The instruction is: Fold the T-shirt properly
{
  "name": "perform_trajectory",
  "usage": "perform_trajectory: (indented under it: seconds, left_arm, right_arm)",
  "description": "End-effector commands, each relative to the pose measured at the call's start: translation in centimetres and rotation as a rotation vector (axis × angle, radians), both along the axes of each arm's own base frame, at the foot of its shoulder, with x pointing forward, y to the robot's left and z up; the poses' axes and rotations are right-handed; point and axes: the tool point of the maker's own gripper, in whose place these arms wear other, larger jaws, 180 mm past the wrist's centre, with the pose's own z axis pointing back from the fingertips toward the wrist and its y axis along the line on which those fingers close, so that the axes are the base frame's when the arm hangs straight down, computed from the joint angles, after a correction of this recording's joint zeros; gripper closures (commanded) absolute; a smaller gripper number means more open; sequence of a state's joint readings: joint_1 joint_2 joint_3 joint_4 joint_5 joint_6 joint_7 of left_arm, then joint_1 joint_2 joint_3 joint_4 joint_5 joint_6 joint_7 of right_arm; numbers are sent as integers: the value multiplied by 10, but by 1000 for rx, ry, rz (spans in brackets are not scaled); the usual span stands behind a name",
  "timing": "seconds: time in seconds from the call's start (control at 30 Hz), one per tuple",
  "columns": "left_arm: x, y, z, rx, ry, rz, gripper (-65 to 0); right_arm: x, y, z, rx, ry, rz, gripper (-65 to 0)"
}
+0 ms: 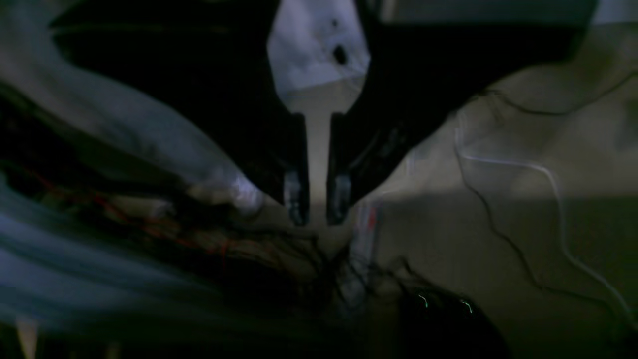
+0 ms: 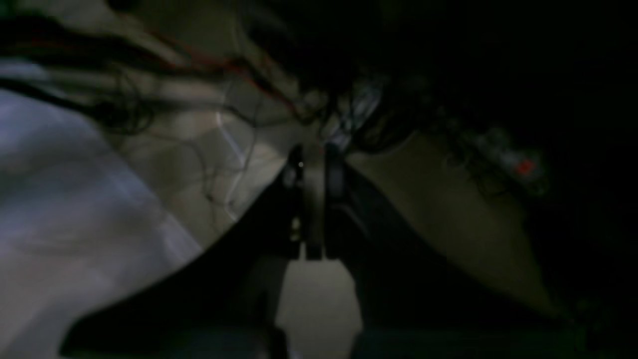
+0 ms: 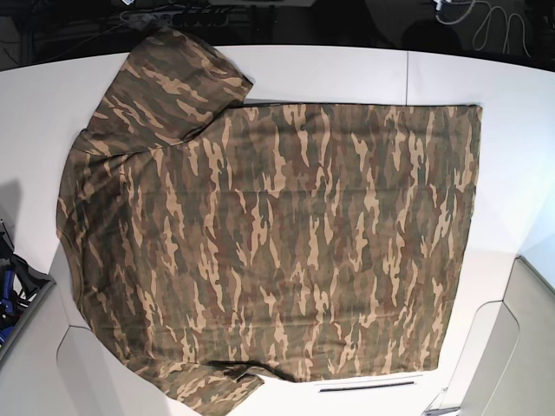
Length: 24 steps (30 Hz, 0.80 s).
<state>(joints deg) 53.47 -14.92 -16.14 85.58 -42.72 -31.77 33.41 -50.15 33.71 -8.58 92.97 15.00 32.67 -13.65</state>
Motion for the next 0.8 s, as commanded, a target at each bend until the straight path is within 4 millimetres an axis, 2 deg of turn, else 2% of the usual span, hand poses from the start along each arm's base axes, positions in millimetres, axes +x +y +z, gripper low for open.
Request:
perform_trajectory:
  seconds: [0.0,0.13,0.27,0.33,0.47,0.57,0.63,0.7,0.77]
  left_arm:
    - [2,9,13,20,-28,-7,-73]
    - [25,39,53,121,-125,-20,-73]
    - [52,68,88,203,-162,45,-74]
    - [69,80,108,233,-205,81,-74]
    - [105,98,143,293,-350,88,-74]
    - [124,109,156,330,-416,98,-76]
    - [133,112,160,341,-445,103,-114]
    - [140,113,163,342,-463,90,-196]
    - [148,116,166,351,-481,75,-302]
  right_arm:
    - [9,2,14,27,-40,0,0]
    - [57,8,53,79,-165,-69,0]
    - [101,2,81,103,-232,-141,0]
    - [118,-7,86,79,-251,-159,0]
    - [155,-35,84,-27,-275,-277,0]
    - [177,-57,83,-103,-283,-392,0]
    - [186,-67,84,-132,-282,-427,-2]
    - [192,-75,85,-160,-275,-453,-115]
    - [196,-84,84,-186,-265,-488,-258]
